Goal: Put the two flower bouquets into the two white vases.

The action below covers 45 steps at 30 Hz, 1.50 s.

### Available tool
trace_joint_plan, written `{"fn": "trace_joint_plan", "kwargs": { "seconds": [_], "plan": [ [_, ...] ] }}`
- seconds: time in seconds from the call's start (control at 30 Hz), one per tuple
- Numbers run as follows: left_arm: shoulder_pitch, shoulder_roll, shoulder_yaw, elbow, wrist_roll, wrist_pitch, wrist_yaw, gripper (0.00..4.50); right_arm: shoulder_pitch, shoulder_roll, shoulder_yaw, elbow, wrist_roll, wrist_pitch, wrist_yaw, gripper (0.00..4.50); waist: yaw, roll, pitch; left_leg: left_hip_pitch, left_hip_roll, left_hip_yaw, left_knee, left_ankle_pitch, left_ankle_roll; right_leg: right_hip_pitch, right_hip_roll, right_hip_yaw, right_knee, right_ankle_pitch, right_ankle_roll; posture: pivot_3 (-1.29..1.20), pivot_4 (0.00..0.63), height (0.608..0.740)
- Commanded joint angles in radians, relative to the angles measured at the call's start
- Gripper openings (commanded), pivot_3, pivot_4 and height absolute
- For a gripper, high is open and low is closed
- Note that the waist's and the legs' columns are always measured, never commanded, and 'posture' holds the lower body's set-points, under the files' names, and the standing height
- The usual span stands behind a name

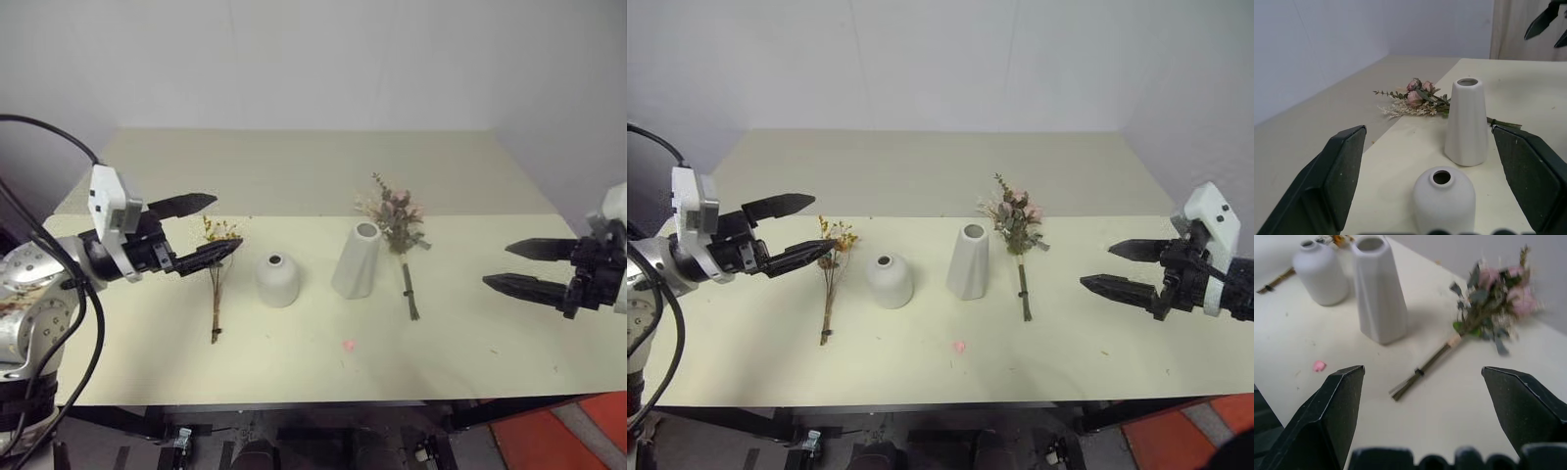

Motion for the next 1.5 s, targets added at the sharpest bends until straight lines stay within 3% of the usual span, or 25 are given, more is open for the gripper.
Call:
{"fn": "trace_joint_plan", "kwargs": {
  "seconds": [0.03, 0.37, 0.6, 0.87, 1.27, 1.5],
  "plan": [
    [-0.022, 0.02, -0.005, -0.009, 0.01, -0.029, -0.023, 4.47, 0.002, -0.009, -0.058, -0.027, 0.013, 0.016, -0.004, 4.5, 0.0, 0.0, 0.0, 0.0, 0.0, 0.0, 0.0, 0.0, 0.0, 0.0, 0.0, 0.0, 0.0, 0.0, 0.0, 0.0, 0.15, 0.74],
    [-0.041, 0.052, -0.017, 0.004, 0.012, -0.024, -0.071, 4.47, -0.146, 0.076, 0.079, -0.08, 0.099, 0.183, -0.225, 4.5, -0.006, 0.0, 0.0, 0.0, 0.0, 0.0, 0.0, 0.0, 0.0, -0.001, 0.0, 0.0, 0.0, 0.0, 0.0, 0.0, 0.15, 0.74],
    [-0.162, 0.038, -0.112, 0.09, 0.015, -0.061, -0.185, 4.47, -0.517, 0.212, 0.35, 0.012, 0.027, 0.497, -0.521, 4.5, -0.005, 0.0, 0.0, 0.0, 0.0, 0.0, 0.0, 0.0, 0.0, -0.001, 0.001, 0.0, 0.0, 0.0, 0.0, 0.0, 0.15, 0.74],
    [-0.24, -0.013, -0.186, 0.161, 0.041, -0.113, -0.29, 4.47, -0.779, 0.376, 0.603, 0.272, -0.161, 0.576, -0.63, 4.5, -0.005, 0.0, 0.0, -0.004, 0.0, 0.0, 0.0, 0.0, 0.0, -0.003, 0.0, 0.0, 0.0, 0.001, -0.001, 0.0, 0.15, 0.74],
    [-0.183, -0.044, -0.181, 0.133, 0.04, -0.117, -0.283, 4.47, -0.974, 0.511, 0.885, 0.753, -0.433, 0.347, -0.505, 4.5, -0.014, 0.001, 0.0, -0.005, 0.0, -0.001, -0.001, 0.0, 0.001, -0.005, 0.0, -0.002, 0.0, 0.001, -0.001, 0.0, 0.15, 0.74],
    [-0.163, -0.047, -0.172, 0.113, 0.045, -0.124, -0.258, 4.47, -1.067, 0.659, 0.927, 1.086, -0.585, 0.138, -0.451, 4.5, -0.041, 0.001, 0.0, -0.004, 0.0, -0.001, -0.001, 0.0, 0.001, -0.004, 0.0, -0.001, 0.001, 0.001, -0.001, 0.0, 0.15, 0.74]
  ]
}}
